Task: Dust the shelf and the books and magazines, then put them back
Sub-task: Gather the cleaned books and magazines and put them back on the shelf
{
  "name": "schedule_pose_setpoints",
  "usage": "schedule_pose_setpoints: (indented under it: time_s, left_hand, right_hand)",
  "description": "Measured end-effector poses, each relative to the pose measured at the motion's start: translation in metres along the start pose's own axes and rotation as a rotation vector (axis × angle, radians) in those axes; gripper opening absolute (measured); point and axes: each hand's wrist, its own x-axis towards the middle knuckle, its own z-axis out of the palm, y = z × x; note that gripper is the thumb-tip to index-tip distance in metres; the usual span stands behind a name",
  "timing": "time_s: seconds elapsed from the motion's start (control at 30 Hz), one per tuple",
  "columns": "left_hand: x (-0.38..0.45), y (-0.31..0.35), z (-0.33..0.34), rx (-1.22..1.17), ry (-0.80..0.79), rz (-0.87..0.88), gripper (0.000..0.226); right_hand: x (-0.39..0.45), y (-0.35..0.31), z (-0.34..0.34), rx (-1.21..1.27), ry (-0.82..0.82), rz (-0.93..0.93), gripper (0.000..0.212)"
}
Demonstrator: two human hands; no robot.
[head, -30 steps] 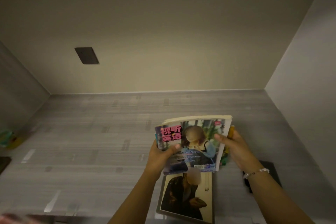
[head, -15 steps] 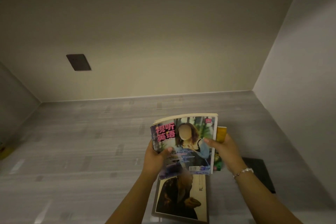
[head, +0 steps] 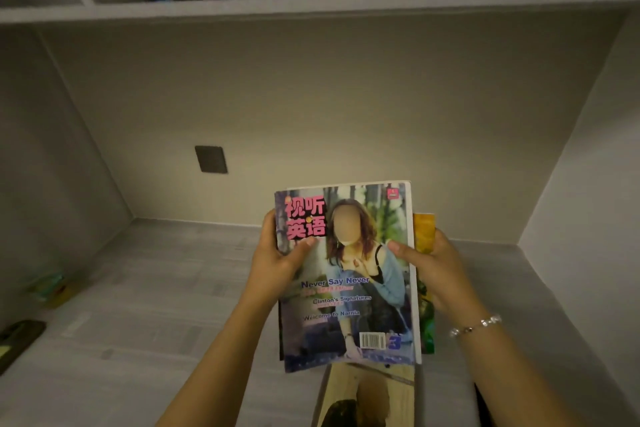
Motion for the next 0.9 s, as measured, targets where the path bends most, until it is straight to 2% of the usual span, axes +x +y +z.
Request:
schedule_pose_setpoints:
  time_s: [0.17, 0.33, 0.57, 0.73, 0.9]
  left_hand:
    - [0.016, 0.052, -0.036, 0.024, 0.058, 0.12, 0.04]
    - [0.025, 0.092, -0.058, 0.027, 0.195, 0.24, 0.038]
    - [0.053, 0.156, -0.108, 0.017, 0.294, 0.387, 0.033]
    - [0.09, 0.22, -0.135, 0.006, 0.332, 0.505, 0.032]
    - [0.128, 0.286, -0.149, 0.043, 0.336, 0.594, 0.029]
  right_hand:
    - [0.017, -0.058, 0.024, -0.043, -0.093, -0.115, 0.02]
    - [0.028, -0.107, 0.056, -0.071, -0.081, -0.24, 0.019]
    - [0.036, -0.184, 0.092, -0.052, 0.008, -0.331, 0.028]
    - [0.047, -0.254, 0.114, -0.032, 0.091, -0.532, 0.024]
    - [0.078, -0.322, 0.123, -0.016, 0.24, -0.637, 0.03]
